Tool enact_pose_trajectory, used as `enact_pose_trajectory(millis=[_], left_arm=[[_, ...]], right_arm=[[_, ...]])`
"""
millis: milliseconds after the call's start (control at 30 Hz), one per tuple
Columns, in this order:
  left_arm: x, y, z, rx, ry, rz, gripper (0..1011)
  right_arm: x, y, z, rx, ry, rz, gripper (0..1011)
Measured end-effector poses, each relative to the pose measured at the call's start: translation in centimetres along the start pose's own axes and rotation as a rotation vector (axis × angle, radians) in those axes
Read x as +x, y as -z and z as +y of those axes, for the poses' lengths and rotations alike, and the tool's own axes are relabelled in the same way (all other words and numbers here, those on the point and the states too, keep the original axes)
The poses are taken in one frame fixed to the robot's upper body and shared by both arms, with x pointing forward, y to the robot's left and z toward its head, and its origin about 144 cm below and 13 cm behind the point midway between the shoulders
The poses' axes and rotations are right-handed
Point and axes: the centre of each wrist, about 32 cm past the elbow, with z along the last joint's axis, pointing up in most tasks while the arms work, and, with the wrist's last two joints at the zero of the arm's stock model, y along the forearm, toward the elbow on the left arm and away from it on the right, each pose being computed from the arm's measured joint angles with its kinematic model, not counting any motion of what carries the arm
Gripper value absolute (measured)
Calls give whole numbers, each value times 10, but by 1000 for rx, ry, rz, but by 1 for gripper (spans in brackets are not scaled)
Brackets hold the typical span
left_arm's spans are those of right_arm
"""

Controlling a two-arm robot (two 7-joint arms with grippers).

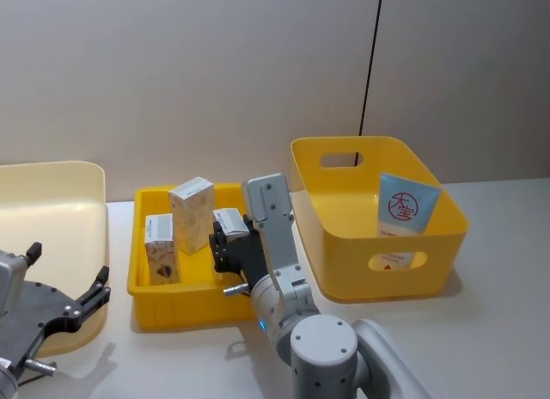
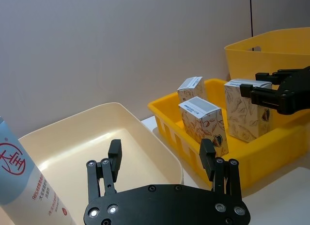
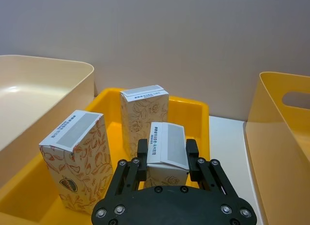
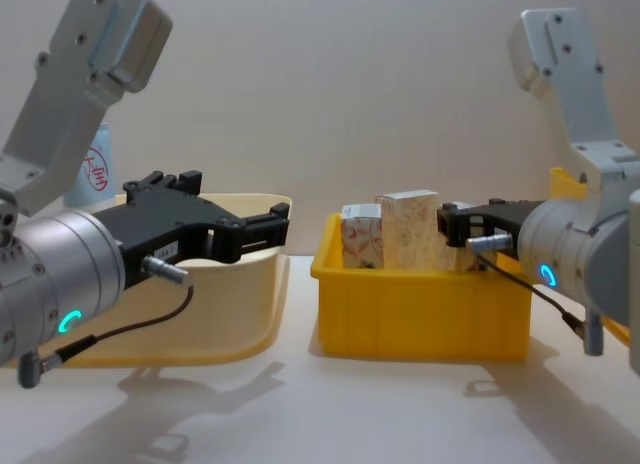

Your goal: Bimanual collaborative sorting of washing and personal care products

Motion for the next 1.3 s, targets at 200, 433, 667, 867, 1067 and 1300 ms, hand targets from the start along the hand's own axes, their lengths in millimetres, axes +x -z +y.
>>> enact_pose_trajectory(millis=[200,433,667,867,1067,1300], left_arm=[[0,0,0,0,0,0,1002],[0,0,0,0,0,0,1002],[0,0,0,0,0,0,1002],[0,0,0,0,0,0,1002],[0,0,0,0,0,0,1002],[0,0,0,0,0,0,1001]], right_arm=[[0,0,0,0,1,0,454],[0,0,0,4,2,1,454],[4,-1,-1,53,-7,5,454],[9,-4,-3,120,-17,7,454],[16,-8,-5,202,-27,11,455],[24,-15,-8,302,-33,13,454]])
